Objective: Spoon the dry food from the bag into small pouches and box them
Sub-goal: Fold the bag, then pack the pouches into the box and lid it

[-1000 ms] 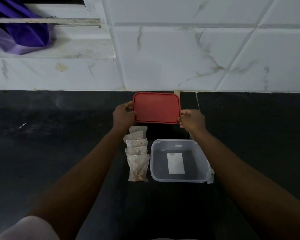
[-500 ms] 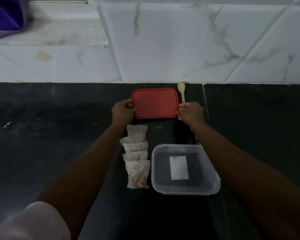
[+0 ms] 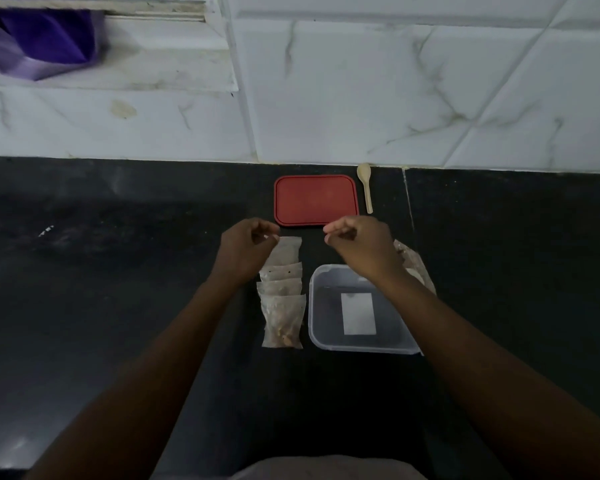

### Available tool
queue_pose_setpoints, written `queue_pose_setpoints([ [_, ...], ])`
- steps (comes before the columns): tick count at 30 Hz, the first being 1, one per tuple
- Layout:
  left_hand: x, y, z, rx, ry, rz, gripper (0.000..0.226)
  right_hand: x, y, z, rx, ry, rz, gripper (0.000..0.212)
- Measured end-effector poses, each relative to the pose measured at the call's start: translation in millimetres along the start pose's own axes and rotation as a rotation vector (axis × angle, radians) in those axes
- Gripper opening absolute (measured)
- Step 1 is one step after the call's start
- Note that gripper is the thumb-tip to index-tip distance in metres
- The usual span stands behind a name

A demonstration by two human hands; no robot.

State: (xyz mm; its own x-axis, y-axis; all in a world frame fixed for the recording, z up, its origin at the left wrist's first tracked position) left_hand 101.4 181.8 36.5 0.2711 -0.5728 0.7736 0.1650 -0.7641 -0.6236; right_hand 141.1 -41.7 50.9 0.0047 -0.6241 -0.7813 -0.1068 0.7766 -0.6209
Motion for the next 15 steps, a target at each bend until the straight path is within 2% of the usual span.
queue_pose_setpoints([
  [7,9.1,1.4,-57.4,-0.042,0.082,-0.041,0.013,3.7,-20.2,-55.0,0.092,-0.071,-0.029,0.015],
  [15,65.1,41.2,-71.7,-0.146,0.354,0.079,0.022,34.1,-77.7,-88.8,0.262,0.000,-0.020,0.017],
])
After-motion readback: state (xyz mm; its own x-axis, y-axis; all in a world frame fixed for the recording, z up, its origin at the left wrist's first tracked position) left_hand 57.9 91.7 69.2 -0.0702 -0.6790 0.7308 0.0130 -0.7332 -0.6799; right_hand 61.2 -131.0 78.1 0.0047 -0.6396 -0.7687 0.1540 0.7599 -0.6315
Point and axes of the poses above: each hand's wrist, its own z-axis towards the middle knuckle, its own y-axis out of the palm, x = y × z, the point moved 3 cm from there along z, towards the middle knuckle, and after that the axes turned 6 degrees about x, right-handed, at the moved point
